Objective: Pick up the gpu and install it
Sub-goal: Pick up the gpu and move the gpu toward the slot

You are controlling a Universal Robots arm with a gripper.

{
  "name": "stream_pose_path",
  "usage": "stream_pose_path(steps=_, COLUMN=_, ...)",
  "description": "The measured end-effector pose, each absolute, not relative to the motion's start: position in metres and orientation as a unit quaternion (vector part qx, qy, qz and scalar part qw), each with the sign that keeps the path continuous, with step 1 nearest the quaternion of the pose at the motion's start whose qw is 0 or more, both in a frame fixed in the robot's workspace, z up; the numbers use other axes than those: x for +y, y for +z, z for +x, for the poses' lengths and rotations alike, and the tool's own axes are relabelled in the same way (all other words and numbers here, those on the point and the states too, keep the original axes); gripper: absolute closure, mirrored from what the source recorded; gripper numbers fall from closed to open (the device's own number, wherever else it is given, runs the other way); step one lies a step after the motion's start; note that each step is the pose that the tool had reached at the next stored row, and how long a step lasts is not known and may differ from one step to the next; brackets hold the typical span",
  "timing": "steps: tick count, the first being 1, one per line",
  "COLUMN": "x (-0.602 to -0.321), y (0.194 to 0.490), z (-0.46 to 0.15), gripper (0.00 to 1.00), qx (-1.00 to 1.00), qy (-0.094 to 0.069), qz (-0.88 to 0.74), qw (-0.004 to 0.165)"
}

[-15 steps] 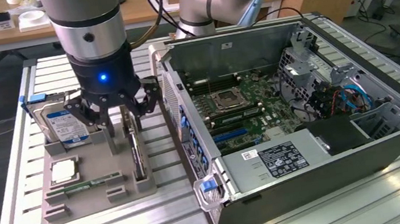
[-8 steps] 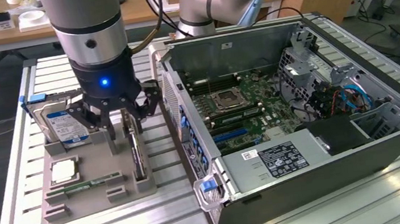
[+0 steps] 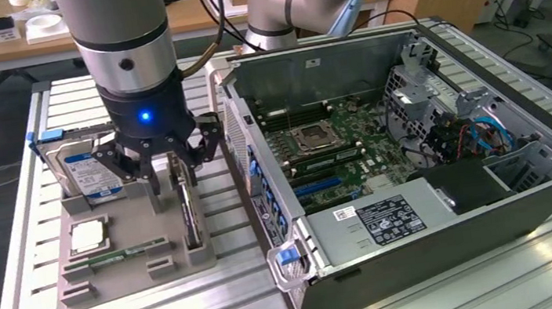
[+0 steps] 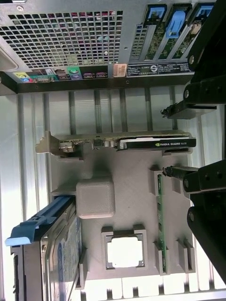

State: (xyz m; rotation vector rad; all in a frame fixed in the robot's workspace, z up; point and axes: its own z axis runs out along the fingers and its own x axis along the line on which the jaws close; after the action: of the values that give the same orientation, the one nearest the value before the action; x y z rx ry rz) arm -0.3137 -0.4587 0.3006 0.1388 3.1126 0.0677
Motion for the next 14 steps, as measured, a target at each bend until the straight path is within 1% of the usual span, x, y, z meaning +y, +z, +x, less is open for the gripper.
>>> stream_pose_path(steps=14, x=-0.459, y=0.29, z=-0.314, gripper=0.47, qx=0.999, qy=0.022, qz=0.044, qw=0.013)
